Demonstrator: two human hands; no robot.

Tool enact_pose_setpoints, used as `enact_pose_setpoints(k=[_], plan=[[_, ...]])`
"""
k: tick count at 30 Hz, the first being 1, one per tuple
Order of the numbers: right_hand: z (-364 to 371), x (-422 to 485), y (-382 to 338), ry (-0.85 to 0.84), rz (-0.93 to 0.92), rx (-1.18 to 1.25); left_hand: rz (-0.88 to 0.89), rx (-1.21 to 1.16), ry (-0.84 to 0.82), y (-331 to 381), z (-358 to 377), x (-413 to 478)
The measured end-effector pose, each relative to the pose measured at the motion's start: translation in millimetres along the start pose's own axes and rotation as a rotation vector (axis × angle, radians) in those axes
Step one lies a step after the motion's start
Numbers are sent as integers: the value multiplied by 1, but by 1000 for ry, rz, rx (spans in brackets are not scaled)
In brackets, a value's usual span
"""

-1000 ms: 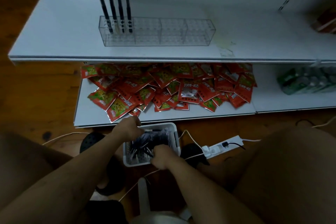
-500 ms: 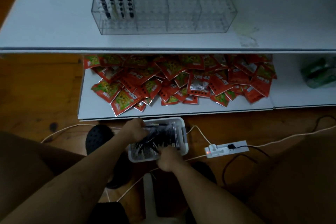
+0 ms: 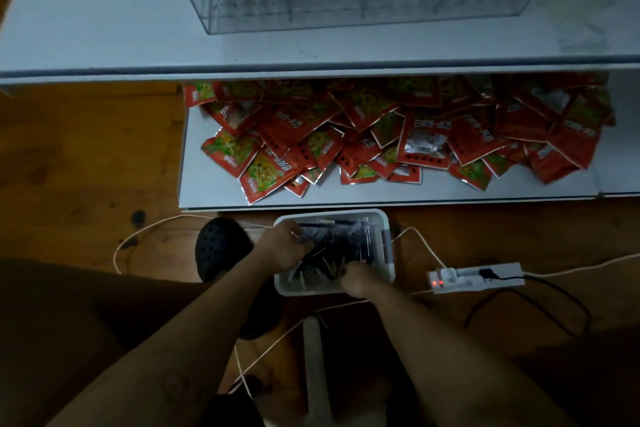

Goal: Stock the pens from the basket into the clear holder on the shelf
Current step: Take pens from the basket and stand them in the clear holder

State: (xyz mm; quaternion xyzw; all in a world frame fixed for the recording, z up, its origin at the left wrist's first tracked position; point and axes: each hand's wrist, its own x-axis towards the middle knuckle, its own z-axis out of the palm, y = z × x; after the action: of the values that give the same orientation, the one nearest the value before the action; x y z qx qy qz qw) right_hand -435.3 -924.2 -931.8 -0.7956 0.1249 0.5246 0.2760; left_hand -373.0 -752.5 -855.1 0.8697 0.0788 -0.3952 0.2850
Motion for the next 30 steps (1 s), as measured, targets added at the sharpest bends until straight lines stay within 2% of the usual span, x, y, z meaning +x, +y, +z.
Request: enact_pose_setpoints(k=[5,10,12,17,20,22,25,30], plan=[[-4,7,2,15,55,90,-26,-2,-34,-7,2,6],[-13,-1,-2,312,162,153,-53,24,-27,-4,13,12],[-16,-8,-4,349,182,277,-45,1,-31,-1,18,13],[-25,-41,-3,235,129,540,16,-75,-23,13,19,7],[-35,-67,-5,71,98,607,62,-160,14,27,-2,-3],[-39,-84,-9,40,72,618,70,-258,51,36,-19,-13],[-46,-104,-19,134,-7,598,118,-362,101,50,-45,-37],[-64,-134,-43,328,-193,610,226,-312,171,71,-87,-90]])
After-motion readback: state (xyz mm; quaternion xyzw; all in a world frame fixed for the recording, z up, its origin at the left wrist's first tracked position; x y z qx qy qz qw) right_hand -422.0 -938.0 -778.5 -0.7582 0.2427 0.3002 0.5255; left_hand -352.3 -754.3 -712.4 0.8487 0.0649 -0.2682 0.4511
